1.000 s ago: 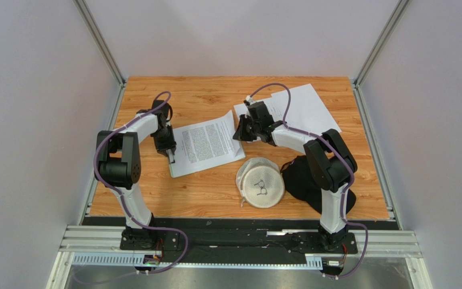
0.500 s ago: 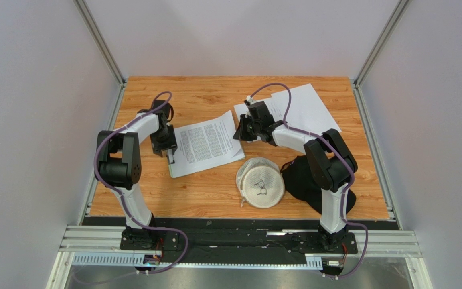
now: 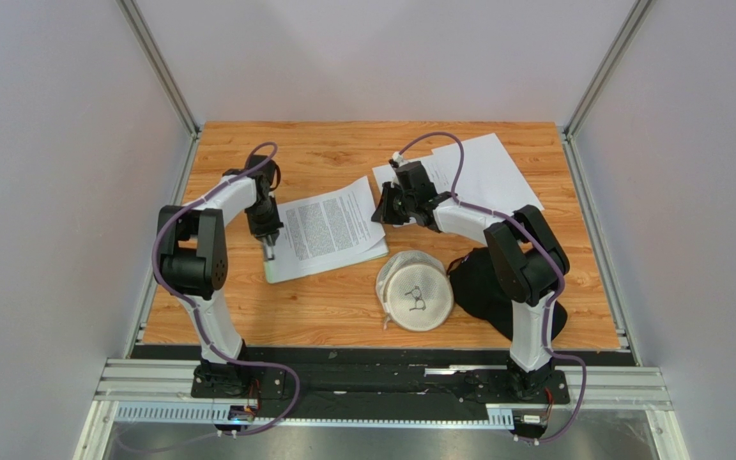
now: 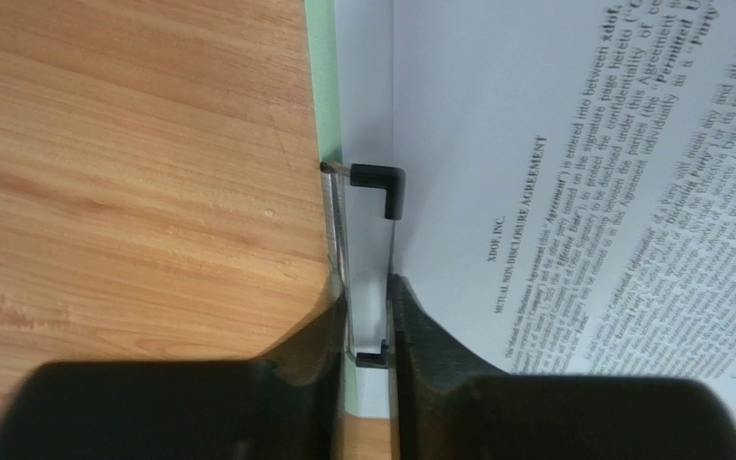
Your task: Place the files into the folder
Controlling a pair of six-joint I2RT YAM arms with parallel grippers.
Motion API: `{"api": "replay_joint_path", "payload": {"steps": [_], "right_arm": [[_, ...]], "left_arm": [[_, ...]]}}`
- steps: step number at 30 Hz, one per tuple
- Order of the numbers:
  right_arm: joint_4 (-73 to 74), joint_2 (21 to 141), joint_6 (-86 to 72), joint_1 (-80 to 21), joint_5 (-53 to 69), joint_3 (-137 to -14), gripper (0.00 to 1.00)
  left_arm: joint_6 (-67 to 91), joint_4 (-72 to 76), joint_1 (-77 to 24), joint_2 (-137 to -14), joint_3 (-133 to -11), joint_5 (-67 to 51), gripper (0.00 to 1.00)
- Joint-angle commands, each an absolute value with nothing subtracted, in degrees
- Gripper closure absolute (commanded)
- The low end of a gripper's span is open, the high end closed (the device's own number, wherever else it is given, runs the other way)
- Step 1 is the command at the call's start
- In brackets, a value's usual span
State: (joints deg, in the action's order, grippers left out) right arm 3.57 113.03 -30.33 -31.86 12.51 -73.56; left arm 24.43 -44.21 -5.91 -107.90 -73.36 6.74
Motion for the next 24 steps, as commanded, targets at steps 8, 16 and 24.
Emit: {"api": "replay_joint_path", "payload": {"steps": [8,16,24], "right_arm": [[1.8,111.3,-30.1,-32.3,13.0,-75.1,1.0],[2.1,110.7,-29.5,-32.2,12.2,-74.5,1.0],[2.1,110.7,-29.4,-32.1,12.7,-74.3,1.0]], "left_arm": [[23.0,-41.9,-5.5,-108.5,-72.7,1.0,1.0],[22.5,-42.8,-5.5,-100.9,-72.1,3.8,0.69],[22.5,-44.3,-3.2,-102.6,-73.6,2.7,0.3]]}}
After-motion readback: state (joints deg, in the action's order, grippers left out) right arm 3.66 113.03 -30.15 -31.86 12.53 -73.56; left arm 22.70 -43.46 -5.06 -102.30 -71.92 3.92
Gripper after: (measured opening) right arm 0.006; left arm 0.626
